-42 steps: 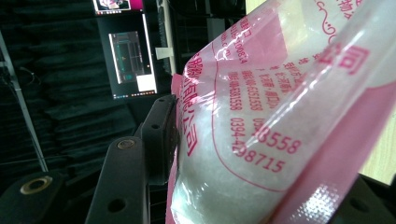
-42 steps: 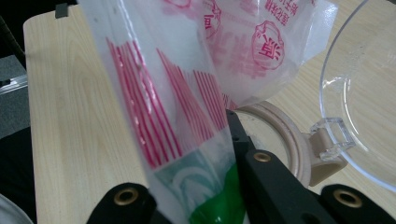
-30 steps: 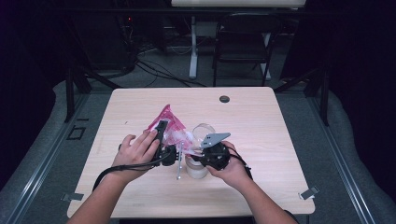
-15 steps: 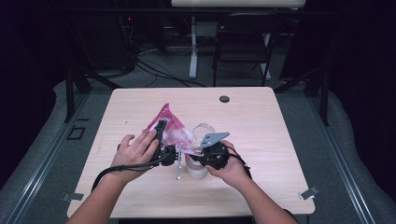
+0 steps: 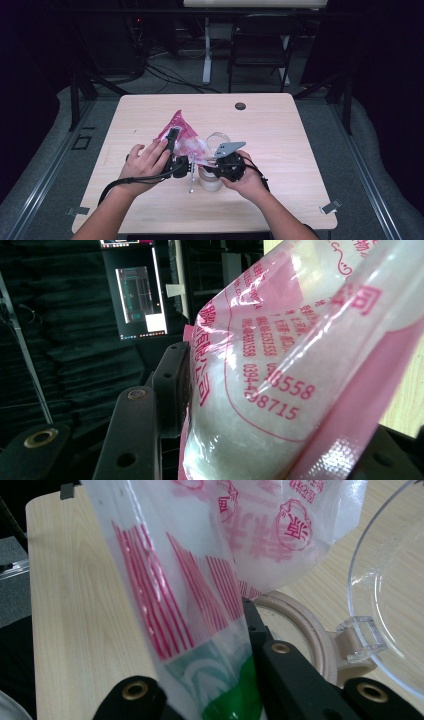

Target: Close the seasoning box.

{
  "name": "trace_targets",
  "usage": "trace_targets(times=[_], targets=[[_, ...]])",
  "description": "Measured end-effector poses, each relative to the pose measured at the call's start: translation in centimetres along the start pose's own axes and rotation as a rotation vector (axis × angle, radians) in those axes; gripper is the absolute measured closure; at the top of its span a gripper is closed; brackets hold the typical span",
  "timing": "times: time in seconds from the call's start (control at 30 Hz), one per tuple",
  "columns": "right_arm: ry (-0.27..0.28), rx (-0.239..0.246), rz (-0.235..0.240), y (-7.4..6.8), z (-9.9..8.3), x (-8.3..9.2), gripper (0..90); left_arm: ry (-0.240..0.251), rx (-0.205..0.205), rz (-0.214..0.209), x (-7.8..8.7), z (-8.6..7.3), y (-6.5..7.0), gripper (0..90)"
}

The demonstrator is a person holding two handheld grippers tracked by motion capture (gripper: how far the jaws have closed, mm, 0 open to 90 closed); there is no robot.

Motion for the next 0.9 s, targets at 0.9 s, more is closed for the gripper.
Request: trace_targets(times=[0.9], targets=[[-0.006,-0.004,-0.005,0.0,0.0,-0.1,89.4,-0.056,0.180,-0.077,-0.1,-1.4,3.7,57.6]])
Point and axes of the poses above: each handheld gripper's, and its own axes: x roughly backward along the jaws, z roughly out of its top, y roughly to its right, the point moved 1 cm from there along -x, roughly forward along the jaws, and after that the axes turned 9 degrees about z, right-handed, at the moved point
